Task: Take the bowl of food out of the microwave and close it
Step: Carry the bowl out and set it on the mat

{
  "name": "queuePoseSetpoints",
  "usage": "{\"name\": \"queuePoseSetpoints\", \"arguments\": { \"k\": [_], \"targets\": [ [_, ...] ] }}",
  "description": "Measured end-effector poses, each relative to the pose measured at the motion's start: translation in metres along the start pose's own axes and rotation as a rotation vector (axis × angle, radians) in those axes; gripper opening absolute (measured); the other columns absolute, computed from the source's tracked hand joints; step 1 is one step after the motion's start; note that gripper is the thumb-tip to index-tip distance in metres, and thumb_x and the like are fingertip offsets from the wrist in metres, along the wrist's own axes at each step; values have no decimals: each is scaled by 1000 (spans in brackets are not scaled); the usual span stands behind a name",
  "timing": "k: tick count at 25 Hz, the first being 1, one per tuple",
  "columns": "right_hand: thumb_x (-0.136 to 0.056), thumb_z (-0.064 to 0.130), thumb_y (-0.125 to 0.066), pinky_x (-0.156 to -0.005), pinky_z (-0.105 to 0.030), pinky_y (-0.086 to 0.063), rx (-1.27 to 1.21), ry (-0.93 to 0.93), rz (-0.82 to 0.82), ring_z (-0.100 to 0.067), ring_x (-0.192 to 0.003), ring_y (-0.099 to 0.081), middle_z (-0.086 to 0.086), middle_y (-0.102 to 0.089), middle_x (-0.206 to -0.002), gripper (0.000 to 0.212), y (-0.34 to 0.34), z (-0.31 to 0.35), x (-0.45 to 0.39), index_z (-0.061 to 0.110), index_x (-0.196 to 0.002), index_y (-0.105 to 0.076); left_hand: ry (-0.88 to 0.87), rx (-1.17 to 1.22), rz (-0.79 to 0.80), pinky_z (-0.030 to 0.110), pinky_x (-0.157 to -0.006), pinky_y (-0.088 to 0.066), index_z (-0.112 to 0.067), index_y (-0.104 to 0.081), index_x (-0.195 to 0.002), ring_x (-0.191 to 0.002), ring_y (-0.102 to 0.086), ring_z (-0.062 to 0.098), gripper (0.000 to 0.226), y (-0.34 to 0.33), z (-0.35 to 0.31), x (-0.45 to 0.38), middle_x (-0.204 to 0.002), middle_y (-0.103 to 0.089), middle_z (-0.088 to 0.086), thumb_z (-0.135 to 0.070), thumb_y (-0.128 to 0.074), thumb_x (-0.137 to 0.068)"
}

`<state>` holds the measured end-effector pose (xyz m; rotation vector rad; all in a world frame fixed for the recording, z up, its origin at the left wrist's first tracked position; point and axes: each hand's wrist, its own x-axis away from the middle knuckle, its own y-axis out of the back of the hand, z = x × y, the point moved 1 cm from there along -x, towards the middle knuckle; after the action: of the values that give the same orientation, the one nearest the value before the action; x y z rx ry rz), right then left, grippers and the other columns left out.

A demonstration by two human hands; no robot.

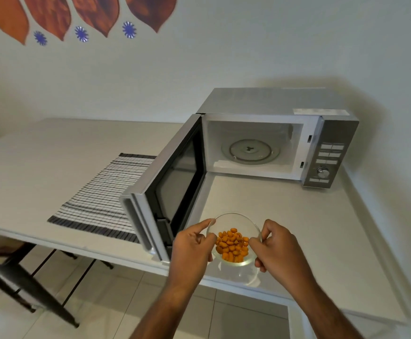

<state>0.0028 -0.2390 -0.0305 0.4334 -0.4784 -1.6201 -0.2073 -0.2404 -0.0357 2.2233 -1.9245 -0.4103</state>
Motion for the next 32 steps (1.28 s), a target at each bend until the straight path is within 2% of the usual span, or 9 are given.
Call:
{"name": "queuePoseSetpoints", "arguments": {
  "k": [3, 7, 10, 13, 18, 20, 25, 29, 32],
  "targets": [
    [-89, 18, -70, -49, -32, -58, -34, -33, 78, -20, -43, -70, -6, -73, -51, 24, -15, 12, 18, 15, -76, -50, 7, 22, 24, 11, -67, -56, -32, -69, -137, -48, -55, 2, 39, 28, 10, 14, -49, -53, -4, -18, -65, -101],
    [-89, 15, -67, -51, -31, -58, -16, -71, 147, -15, -40, -67, -6, -76, -53, 20, -41, 33, 39, 11, -77, -51, 46, 66, 90, 11, -68, -57, -40, -71, -133, -51, -57, 7, 37, 67, 24, 23, -54, -52, 13, -29, -66, -98],
    [-92, 17, -67, -55, -34, -59, -14, -101, 172, -16, -41, -67, -5, -77, -55, 22, -68, 50, 55, 10, -79, -50, 52, 65, 158, 12, -64, -56, -53, -73, -121, -49, -53, 5, 32, 102, 35, 25, -51, -51, 0, -33, -67, -97],
    [-94, 20, -66, -57, -38, -58, -29, -149, 193, -17, -41, -64, -5, -78, -57, 24, -96, 61, 69, 11, -80, -49, 68, 21, 189, 14, -63, -55, -52, -71, -126, -50, -51, 6, 40, 134, 50, 23, -50, -50, -7, -25, -66, -97],
    [-94, 16, -63, -48, -31, -53, -119, -180, 220, -18, -39, -60, -10, -78, -58, 28, -159, 82, 79, 25, -73, -46, 68, 52, 223, 20, -58, -55, -61, -70, -123, -50, -52, 2, 38, 194, 76, 13, -51, -51, -7, -40, -66, -92],
    [-97, 18, -64, -48, -30, -54, -161, -181, 243, -20, -42, -65, -10, -80, -62, 31, -184, 88, 79, 28, -74, -47, 75, 45, 213, 18, -58, -55, -63, -71, -118, -51, -52, 3, 37, 216, 87, 7, -52, -53, -5, -33, -67, -96],
    [-102, 31, -68, -54, -33, -60, -265, -158, 285, -22, -48, -72, -7, -84, -74, 22, -240, 108, 68, 18, -92, -53, 97, -9, 130, 20, -56, -53, -54, -73, -116, -50, -52, 2, 33, 265, 113, -16, -53, -53, -3, -26, -68, -100],
    [-105, 29, -64, -41, -25, -50, -409, -144, 330, -20, -37, -61, -10, -83, -78, 12, -279, 127, 54, 35, -106, -53, 69, -48, 35, 20, -54, -56, -55, -71, -115, -51, -54, 5, 40, 290, 129, -41, -58, -57, 17, -18, -64, -102],
    [-108, 28, -59, -36, -20, -40, -468, -136, 327, -22, -41, -64, -10, -84, -89, 17, -306, 140, 38, 32, -120, -48, 57, -46, 2, 27, -52, -57, -56, -70, -113, -52, -55, 7, 41, 298, 136, -66, -57, -63, 7, -17, -63, -101]
  ]
}}
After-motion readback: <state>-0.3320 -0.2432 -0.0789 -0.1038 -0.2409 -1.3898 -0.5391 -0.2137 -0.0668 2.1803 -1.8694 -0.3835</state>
